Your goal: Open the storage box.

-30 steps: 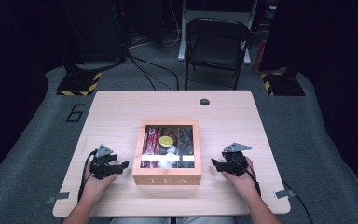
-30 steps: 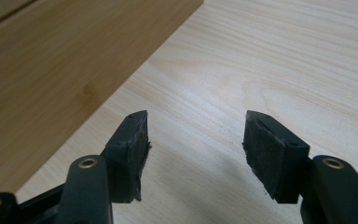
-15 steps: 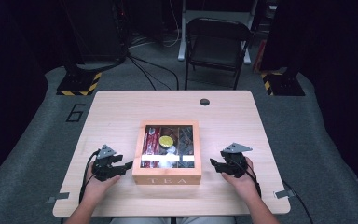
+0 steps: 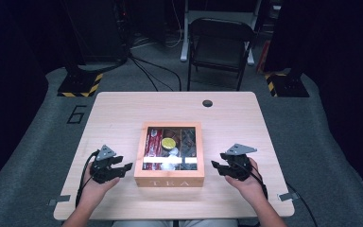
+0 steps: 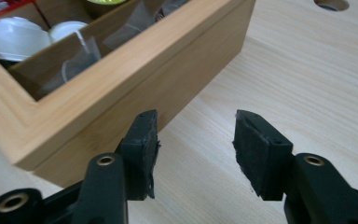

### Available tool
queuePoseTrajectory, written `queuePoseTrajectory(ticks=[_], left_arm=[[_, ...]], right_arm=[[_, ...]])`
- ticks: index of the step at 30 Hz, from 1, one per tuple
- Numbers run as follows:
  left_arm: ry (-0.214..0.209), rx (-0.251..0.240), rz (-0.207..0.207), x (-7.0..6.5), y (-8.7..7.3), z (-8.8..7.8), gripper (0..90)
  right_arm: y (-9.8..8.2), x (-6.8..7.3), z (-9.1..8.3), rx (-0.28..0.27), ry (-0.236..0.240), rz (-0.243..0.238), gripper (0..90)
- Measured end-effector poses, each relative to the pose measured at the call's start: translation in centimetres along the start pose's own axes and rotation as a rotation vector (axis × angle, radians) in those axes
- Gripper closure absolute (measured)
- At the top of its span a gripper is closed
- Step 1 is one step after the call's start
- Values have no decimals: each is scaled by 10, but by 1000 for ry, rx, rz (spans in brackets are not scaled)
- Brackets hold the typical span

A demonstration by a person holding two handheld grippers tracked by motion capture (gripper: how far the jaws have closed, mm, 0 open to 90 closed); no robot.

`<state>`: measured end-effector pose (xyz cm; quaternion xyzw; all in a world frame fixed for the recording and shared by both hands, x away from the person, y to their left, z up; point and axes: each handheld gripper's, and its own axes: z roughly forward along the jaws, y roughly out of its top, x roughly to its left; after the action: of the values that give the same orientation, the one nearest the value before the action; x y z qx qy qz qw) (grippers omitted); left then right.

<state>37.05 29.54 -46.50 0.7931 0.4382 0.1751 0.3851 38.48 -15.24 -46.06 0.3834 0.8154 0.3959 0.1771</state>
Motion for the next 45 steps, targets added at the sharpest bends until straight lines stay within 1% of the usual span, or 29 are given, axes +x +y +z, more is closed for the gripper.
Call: queuePoseTrajectory(ticks=[1,2,4,5,7,8,12,14,15,16,17,18,20,21,23,25,27,28,30,33,35,36,38,41,42,43,44,45], left_arm=[[-1,-4,0,0,1,-2,466],[-4,-9,1,-1,2,-5,466],[-18,-15,-10,-2,4,-9,472],[-22,-17,-15,-2,5,-11,474],[-28,-27,-22,-3,5,-15,474],[-34,-28,-22,-4,6,-18,474],[-48,-41,-25,-8,7,-23,471],[-52,-42,-18,-11,7,-25,468],[-51,-43,-12,-13,8,-25,465],[-54,-42,-8,-14,8,-26,465],[-51,-43,-3,-15,8,-26,465],[-51,-41,9,-15,9,-26,464],[-51,-45,5,-16,8,-27,462],[-51,-54,-3,-17,8,-27,462],[-66,-53,-8,-18,7,-29,462],[-71,-60,-7,-20,5,-29,462],[-80,-51,6,-22,4,-30,460],[-82,-48,12,-23,3,-31,459],[-80,-60,15,-26,1,-31,458],[-97,-64,25,-30,-1,-32,453],[-117,-76,17,-33,-4,-33,435],[-119,-79,23,-34,-5,-32,419],[-118,-74,34,-36,-7,-30,410],[-127,-62,43,-37,-10,-28,411],[-127,-69,32,-39,-11,-27,411],[-135,-65,33,-38,-11,-27,412],[-140,-61,46,-38,-12,-27,413],[-144,-62,42,-40,-12,-26,416]], right_arm=[[4,4,-5,-8,11,-10,508],[4,4,-5,-8,11,-10,508],[7,9,-10,-15,21,-22,514],[10,13,-14,-12,27,-32,517],[10,15,-15,-14,28,-34,516],[12,17,-17,-18,34,-43,516],[15,24,-24,-39,56,-31,511],[16,26,-26,-50,65,-38,511],[16,28,-27,-48,63,-32,511],[17,29,-27,-49,74,-39,511],[17,31,-27,-51,73,-33,510],[17,32,-27,-53,74,-40,510],[17,34,-28,-58,80,-32,509],[17,36,-28,-63,82,-33,509],[17,37,-28,-66,88,-33,509],[16,38,-28,-70,96,-34,507],[16,40,-29,-72,100,-24,501],[15,40,-29,-74,103,-27,494],[14,42,-29,-75,100,-25,484],[11,44,-28,-81,102,-22,480],[9,47,-28,-78,116,-17,475],[8,49,-28,-77,117,-22,471],[6,52,-28,-79,128,-20,462],[3,56,-26,-81,129,-27,449],[1,57,-25,-81,126,-31,446],[0,58,-23,-75,131,-32,444],[-2,58,-21,-73,133,-34,443],[-3,59,-19,-67,136,-42,443]])
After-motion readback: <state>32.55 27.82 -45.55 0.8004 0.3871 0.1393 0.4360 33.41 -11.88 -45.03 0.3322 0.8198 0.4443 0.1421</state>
